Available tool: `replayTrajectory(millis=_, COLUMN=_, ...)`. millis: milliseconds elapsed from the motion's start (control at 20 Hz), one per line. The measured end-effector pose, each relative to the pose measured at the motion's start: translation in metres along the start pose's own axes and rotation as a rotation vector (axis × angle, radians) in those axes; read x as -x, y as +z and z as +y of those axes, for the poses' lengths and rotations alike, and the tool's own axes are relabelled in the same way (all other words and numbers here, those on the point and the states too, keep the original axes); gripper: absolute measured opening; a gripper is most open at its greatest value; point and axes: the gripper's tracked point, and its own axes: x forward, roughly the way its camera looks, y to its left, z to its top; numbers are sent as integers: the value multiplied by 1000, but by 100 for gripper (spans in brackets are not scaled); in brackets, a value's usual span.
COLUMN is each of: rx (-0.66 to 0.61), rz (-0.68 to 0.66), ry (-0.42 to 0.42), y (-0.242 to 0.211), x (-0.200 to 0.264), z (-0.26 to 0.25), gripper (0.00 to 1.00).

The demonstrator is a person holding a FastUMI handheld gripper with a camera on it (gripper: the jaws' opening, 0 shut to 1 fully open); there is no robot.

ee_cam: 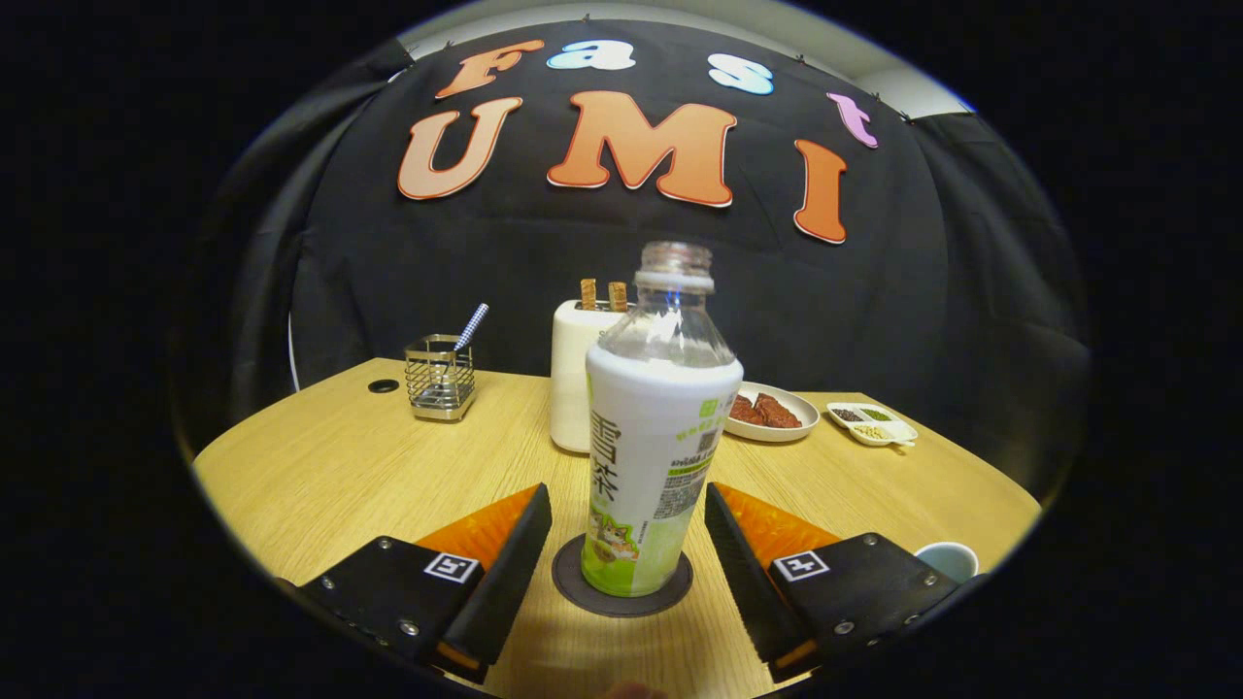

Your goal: Take the bottle from table, then pour the juice into the cup, finally place the bottle on the coaster

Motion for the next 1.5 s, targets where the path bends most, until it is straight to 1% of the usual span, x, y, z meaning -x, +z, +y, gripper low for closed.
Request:
replayTrajectory(millis=150, rx=4, rz=-53, ry=29, y=25, x=25, z=5, gripper=97)
replayTrajectory(millis=250, rx=41, rz=-75, ry=38, y=43, x=44, z=5, gripper=97)
replayTrajectory(millis=450, rx=59, rz=-103, ry=71, y=88, x=96, z=15, gripper=97)
replayTrajectory(millis=550, rx=66, rz=-128, ry=73, y=110, x=127, z=15, gripper=97)
replayTrajectory(millis=700, rx=37, rz=-181, ry=82, y=147, x=184, z=14, gripper=97)
replayTrajectory(millis=800, rx=-12, rz=-245, ry=118, y=165, x=217, z=14, gripper=97)
replayTrajectory(millis=900, rx=-32, rz=-298, ry=166, y=172, x=253, z=24, gripper=97)
replayTrajectory(millis=1100, rx=13, rz=-359, ry=158, y=185, x=309, z=25, gripper=97)
replayTrajectory(millis=1150, rx=21, rz=-363, ry=169, y=188, x=320, z=28, gripper=97)
replayTrajectory(millis=1300, rx=6, rz=-372, ry=263, y=189, x=351, z=48, gripper=97)
replayTrajectory(millis=1350, rx=-5, rz=-385, ry=283, y=190, x=361, z=49, gripper=97)
replayTrajectory(millis=1500, rx=-38, rz=-457, ry=298, y=203, x=391, z=44, gripper=97)
